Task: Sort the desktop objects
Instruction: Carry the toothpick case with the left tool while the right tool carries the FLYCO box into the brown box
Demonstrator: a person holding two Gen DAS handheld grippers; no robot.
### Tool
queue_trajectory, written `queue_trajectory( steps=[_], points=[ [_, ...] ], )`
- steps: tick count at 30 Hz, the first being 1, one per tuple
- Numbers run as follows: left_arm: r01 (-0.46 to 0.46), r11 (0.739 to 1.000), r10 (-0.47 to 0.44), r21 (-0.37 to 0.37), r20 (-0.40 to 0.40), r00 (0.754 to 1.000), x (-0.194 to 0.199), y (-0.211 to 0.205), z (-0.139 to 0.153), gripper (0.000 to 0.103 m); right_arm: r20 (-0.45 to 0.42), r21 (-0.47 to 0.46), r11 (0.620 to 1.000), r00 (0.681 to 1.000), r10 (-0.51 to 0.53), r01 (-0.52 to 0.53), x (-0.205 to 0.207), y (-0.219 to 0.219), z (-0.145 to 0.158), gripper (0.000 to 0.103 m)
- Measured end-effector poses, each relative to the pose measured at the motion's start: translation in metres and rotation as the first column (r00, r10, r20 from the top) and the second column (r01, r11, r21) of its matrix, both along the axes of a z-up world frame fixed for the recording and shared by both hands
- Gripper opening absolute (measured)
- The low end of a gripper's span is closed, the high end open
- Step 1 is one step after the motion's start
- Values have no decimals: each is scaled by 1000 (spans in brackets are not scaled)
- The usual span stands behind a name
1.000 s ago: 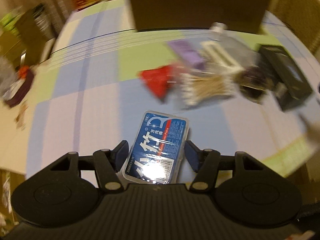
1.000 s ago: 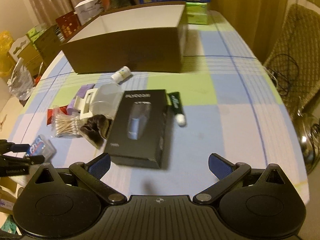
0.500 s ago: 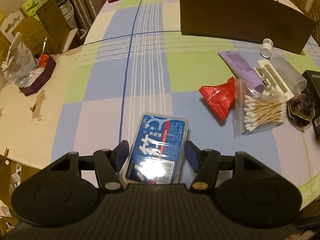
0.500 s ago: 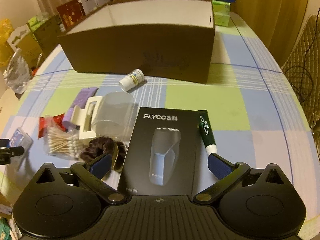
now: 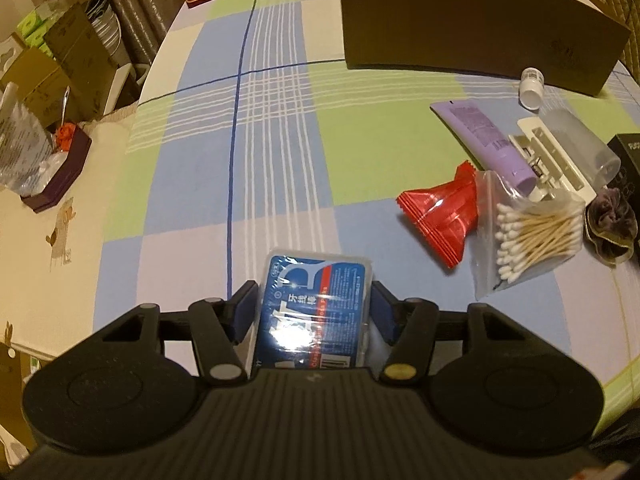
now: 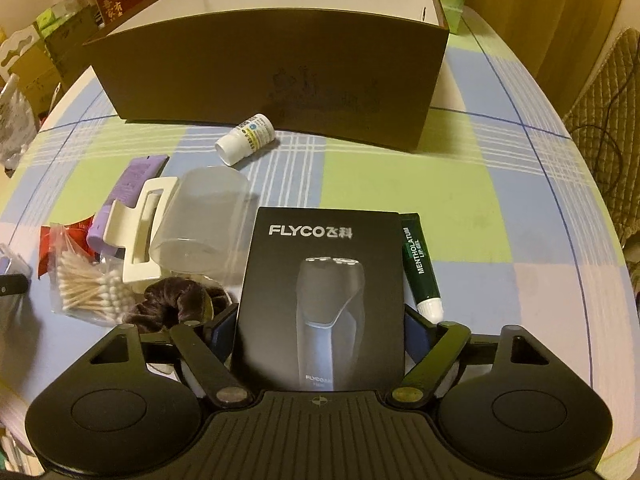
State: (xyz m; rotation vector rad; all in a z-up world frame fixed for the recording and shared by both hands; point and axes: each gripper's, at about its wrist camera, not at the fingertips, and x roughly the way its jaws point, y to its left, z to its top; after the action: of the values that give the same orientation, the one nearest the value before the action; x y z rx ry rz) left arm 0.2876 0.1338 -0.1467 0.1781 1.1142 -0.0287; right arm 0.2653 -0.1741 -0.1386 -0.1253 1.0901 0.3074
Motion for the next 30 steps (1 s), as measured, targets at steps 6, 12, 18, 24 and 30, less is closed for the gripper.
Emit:
queue_trajectory(
  steps=[6,12,18,24,30],
  points=[
    [4,1000,-4,-14,27,1000,9,2,17,55,-19,76,996,999,-38,39,2,-16,8,76],
    [11,1000,-10,-22,74,997,23,3,39,54,1,131,990,998,-61,61,7,-24,27,76],
    [42,998,-37,-38,132,991,34,-3,62,54,41,172,983,997,-64,56,12,-21,46,76],
    [86,993,-72,-75,182,981,44,-13,85,54,80,200,979,995,-63,46,18,-17,62,76],
    [137,984,-107,-114,238,965,61,-26,107,54,140,234,972,988,-62,28,30,-12,83,76]
  ],
)
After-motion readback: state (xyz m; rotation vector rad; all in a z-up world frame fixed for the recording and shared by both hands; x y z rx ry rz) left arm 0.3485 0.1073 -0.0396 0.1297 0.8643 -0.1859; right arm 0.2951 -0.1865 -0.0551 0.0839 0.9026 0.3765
